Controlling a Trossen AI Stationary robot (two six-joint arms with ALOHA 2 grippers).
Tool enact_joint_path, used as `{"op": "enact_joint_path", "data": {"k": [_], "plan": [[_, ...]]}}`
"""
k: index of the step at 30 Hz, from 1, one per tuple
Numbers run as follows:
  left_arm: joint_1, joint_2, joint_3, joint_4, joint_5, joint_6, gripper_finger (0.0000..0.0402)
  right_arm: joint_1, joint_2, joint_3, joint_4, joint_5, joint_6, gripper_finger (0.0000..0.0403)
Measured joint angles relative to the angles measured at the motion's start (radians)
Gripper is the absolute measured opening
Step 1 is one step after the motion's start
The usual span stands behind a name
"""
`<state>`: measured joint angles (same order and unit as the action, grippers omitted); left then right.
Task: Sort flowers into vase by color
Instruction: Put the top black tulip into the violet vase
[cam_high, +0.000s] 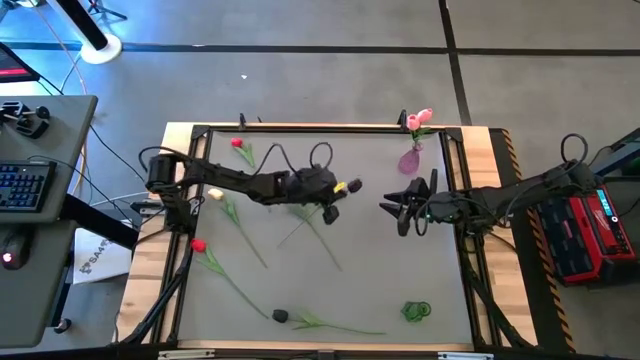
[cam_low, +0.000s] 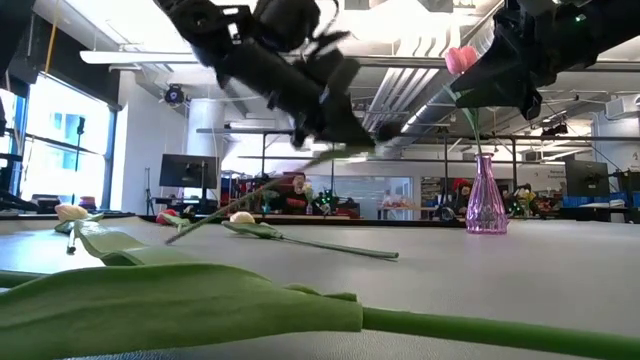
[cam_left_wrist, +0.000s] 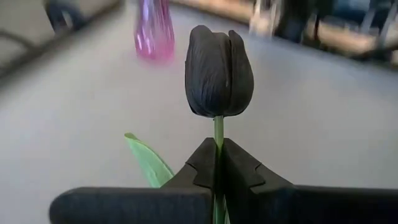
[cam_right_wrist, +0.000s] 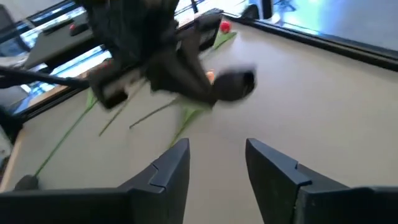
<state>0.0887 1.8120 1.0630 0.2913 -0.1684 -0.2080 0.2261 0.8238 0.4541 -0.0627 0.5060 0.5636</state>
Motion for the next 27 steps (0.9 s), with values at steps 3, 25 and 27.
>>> {"op": "enact_joint_path", "data": {"k": [3, 25, 27], "plan": [[0.000, -0.018, 0.000, 0.155, -0.026, 0.036, 0.0001, 0.023, 0.014, 0.000, 0.022, -0.008, -0.010, 0.0145], [-0.072, -0.018, 0.001, 0.711, 0.245, 0.214, 0.0000, -0.020, 0.350, 0.001, 0.782, -0.165, -0.372, 0.0145], [-0.072, -0.018, 0.001, 0.718, 0.245, 0.228, 0.0000, -0.020, 0.385, 0.002, 0.842, -0.171, -0.404, 0.0145]]}}
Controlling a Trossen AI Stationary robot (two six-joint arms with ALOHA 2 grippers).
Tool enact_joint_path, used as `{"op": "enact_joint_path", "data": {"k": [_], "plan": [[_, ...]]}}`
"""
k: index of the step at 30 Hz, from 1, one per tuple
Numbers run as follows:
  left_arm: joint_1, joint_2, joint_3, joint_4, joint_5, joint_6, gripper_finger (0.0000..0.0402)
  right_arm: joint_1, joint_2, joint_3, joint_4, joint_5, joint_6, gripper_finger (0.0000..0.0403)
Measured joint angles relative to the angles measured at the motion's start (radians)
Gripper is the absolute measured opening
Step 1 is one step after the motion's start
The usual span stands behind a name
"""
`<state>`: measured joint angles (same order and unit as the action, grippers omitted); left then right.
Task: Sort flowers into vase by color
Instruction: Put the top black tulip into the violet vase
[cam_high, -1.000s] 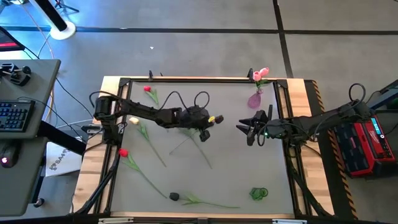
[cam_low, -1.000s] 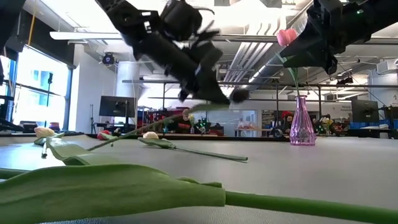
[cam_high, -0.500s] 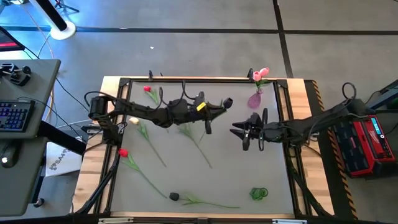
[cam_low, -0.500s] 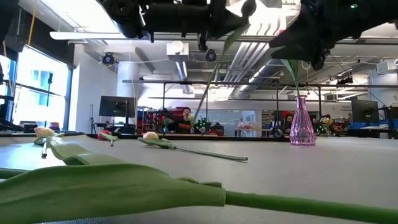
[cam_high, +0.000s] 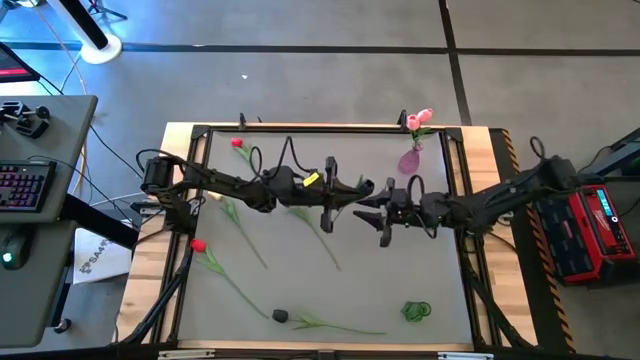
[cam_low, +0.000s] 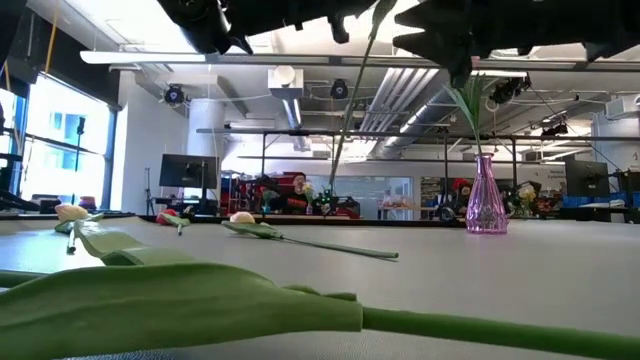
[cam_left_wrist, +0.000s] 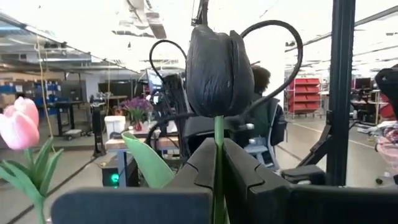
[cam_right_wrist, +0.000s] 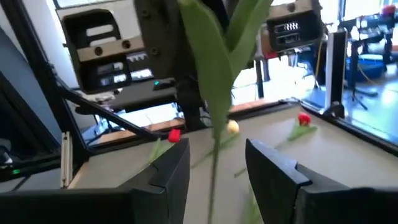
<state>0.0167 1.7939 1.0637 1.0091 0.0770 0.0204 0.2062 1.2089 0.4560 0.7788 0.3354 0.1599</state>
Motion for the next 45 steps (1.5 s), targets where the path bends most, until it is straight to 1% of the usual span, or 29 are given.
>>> {"op": "enact_joint_path", "data": {"k": [3, 8, 11, 13, 18, 20, 22, 27, 28, 30, 34, 37, 41, 45], "plan": [[0.001, 0.001, 0.000, 0.005, -0.001, -0.004, 0.0000, -0.002, 0.050, 0.025, 0.045, 0.000, -0.042, 0.0145], [0.002, 0.009, 0.000, 0.014, -0.001, -0.008, 0.0000, -0.020, 0.125, 0.095, 0.046, 0.003, -0.092, 0.0145], [0.001, 0.009, 0.000, 0.007, -0.001, -0.008, 0.0000, -0.031, 0.148, 0.125, 0.031, 0.039, -0.082, 0.0145], [-0.004, 0.010, 0.000, 0.004, 0.000, -0.008, 0.0000, -0.035, 0.158, 0.131, 0.020, 0.079, -0.047, 0.0143], [-0.005, 0.010, 0.000, 0.005, 0.000, -0.004, 0.0000, -0.030, 0.162, 0.132, 0.012, 0.108, -0.010, 0.0131], [-0.005, 0.010, 0.000, 0.005, 0.000, 0.001, 0.0000, -0.019, 0.162, 0.132, 0.012, 0.127, -0.010, 0.0119], [-0.004, 0.010, 0.000, 0.005, 0.000, 0.008, 0.0000, -0.007, 0.162, 0.132, 0.013, 0.151, -0.011, 0.0098], [-0.004, 0.010, 0.000, -0.022, 0.000, 0.005, 0.0000, 0.011, 0.162, 0.132, 0.005, 0.160, -0.016, 0.0016], [-0.003, 0.010, 0.000, -0.037, 0.000, 0.002, 0.0000, 0.013, 0.162, 0.132, -0.005, 0.160, -0.021, 0.0010], [0.001, 0.009, 0.002, -0.071, 0.000, 0.001, 0.0000, 0.013, 0.156, 0.132, -0.037, 0.162, 0.000, 0.0011], [0.010, 0.008, 0.003, -0.125, -0.013, -0.002, 0.0004, 0.002, 0.101, 0.132, -0.177, 0.172, 0.040, 0.0004], [0.018, 0.006, 0.003, -0.146, -0.018, -0.016, 0.0019, -0.001, 0.030, 0.131, -0.294, 0.223, 0.072, 0.0004], [0.037, 0.008, -0.001, -0.202, -0.019, -0.017, 0.0041, -0.001, -0.099, 0.132, -0.454, 0.320, 0.100, 0.0002], [0.060, 0.006, -0.001, -0.258, -0.015, -0.024, 0.0056, -0.001, -0.245, 0.132, -0.634, 0.433, 0.103, 0.0001]]}}
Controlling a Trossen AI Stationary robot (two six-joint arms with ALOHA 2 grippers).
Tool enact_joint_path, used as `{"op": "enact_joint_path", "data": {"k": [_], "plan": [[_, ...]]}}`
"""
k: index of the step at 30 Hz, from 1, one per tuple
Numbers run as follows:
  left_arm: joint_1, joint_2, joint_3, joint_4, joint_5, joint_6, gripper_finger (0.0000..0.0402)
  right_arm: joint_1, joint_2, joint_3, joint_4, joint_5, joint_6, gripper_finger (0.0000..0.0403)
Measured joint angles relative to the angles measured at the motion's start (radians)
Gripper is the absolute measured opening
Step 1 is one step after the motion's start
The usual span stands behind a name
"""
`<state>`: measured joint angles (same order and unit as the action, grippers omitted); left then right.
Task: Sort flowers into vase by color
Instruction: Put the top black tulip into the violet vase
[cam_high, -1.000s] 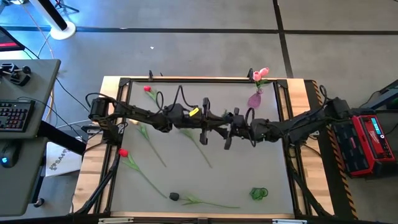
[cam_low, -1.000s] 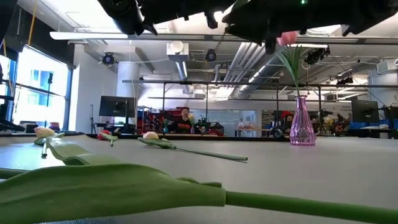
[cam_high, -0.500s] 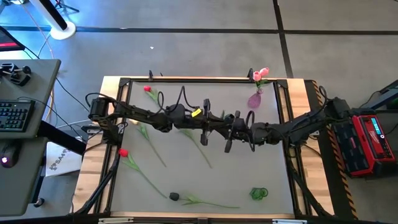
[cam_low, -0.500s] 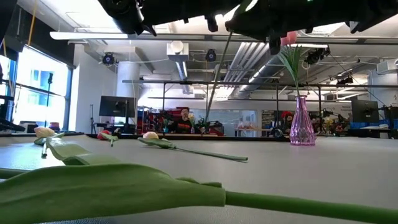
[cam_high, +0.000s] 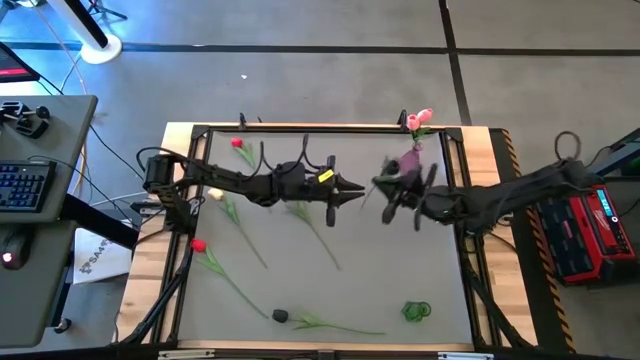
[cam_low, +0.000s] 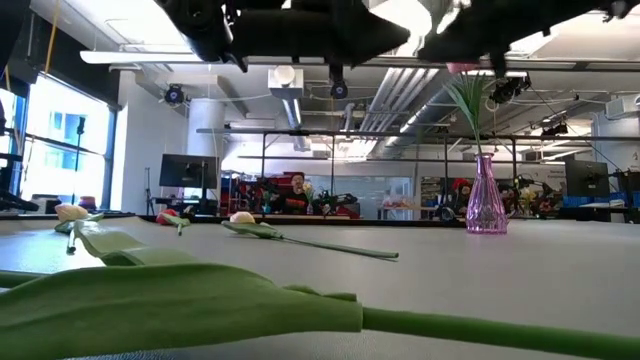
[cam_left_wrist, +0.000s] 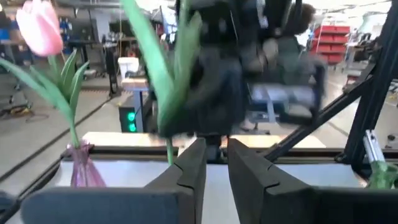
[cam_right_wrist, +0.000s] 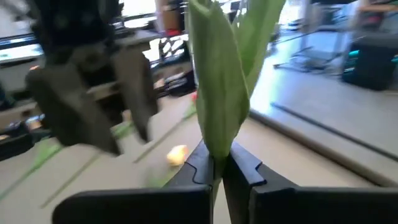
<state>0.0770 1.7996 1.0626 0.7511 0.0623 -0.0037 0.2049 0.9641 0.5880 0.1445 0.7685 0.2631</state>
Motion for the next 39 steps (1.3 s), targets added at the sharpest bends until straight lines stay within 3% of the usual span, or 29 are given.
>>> {"op": "enact_joint_path", "data": {"k": [6, 14, 23, 29, 39], "plan": [[0.031, -0.001, 0.000, -0.022, -0.004, -0.047, 0.0057, -0.049, -0.228, 0.000, -0.174, 0.155, -0.058, 0.0001], [0.035, -0.002, 0.000, -0.063, -0.002, 0.005, 0.0053, -0.116, -0.455, 0.000, -0.189, 0.361, -0.248, 0.0000], [0.048, -0.002, 0.000, -0.077, -0.001, 0.020, 0.0053, -0.145, -0.550, 0.000, -0.182, 0.456, -0.399, 0.0000], [0.060, -0.002, 0.000, -0.072, -0.002, 0.017, 0.0053, -0.213, -0.546, 0.000, -0.169, 0.419, -0.441, 0.0000], [0.061, -0.002, 0.001, -0.049, -0.022, 0.012, 0.0053, -0.399, -0.544, 0.000, -0.196, 0.194, -0.369, 0.0000]]}}
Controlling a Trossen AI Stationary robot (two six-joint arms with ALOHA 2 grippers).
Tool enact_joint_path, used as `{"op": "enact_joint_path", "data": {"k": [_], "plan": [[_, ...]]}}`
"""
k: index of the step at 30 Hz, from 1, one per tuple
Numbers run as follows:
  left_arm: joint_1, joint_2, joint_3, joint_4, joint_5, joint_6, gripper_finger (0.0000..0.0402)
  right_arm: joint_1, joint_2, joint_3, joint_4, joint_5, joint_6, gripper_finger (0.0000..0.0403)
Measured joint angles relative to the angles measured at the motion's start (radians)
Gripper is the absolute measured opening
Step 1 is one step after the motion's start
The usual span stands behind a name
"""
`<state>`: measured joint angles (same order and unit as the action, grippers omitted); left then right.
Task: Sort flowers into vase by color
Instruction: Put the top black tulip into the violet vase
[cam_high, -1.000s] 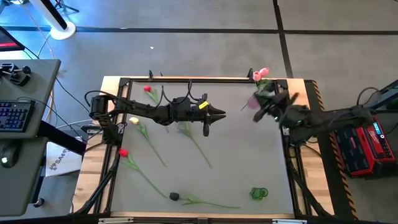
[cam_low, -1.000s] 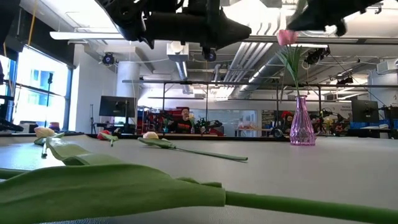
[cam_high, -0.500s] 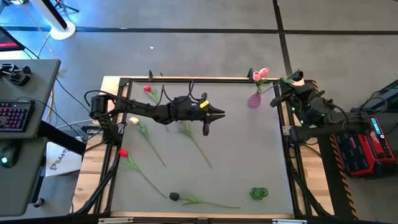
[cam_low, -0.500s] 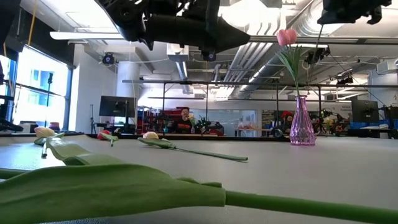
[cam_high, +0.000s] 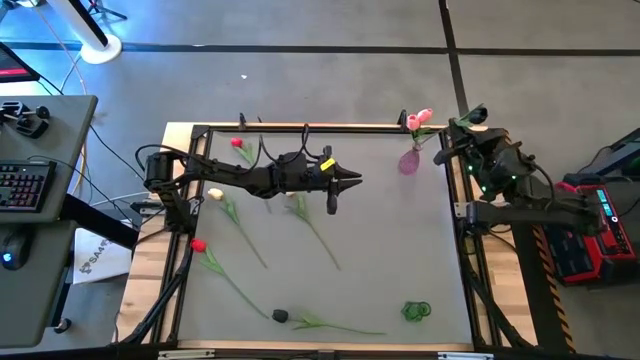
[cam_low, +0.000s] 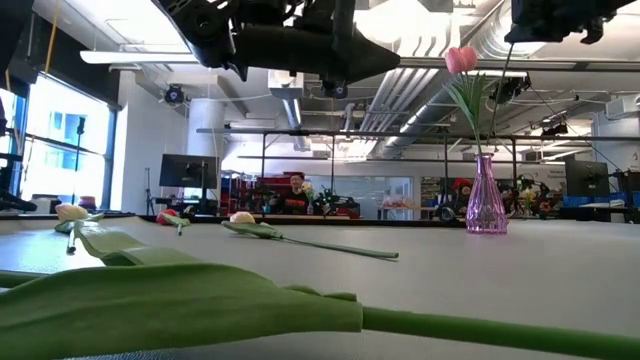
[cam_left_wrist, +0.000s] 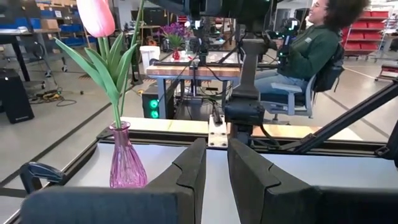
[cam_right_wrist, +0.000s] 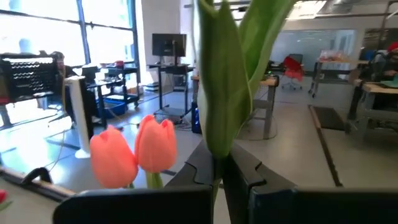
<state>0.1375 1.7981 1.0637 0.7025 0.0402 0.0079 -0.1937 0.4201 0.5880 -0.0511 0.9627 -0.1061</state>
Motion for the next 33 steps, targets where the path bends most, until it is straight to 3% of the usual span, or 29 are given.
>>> {"op": "enact_joint_path", "data": {"k": [14, 21, 25, 33], "plan": [[0.000, 0.000, 0.000, 0.006, 0.000, -0.014, 0.0053, -0.206, 0.131, 0.000, -0.084, -0.202, 0.138, 0.0000], [0.000, 0.000, 0.000, 0.006, 0.000, -0.015, 0.0053, -0.326, 0.194, 0.000, -0.159, -0.303, 0.305, 0.0009], [0.000, 0.000, 0.000, 0.001, 0.000, -0.015, 0.0053, -0.357, 0.203, 0.000, -0.187, -0.315, 0.358, 0.0046], [0.000, 0.000, 0.001, -0.002, -0.002, -0.015, 0.0053, -0.365, 0.202, 0.000, -0.196, -0.420, 0.291, 0.0177]]}}
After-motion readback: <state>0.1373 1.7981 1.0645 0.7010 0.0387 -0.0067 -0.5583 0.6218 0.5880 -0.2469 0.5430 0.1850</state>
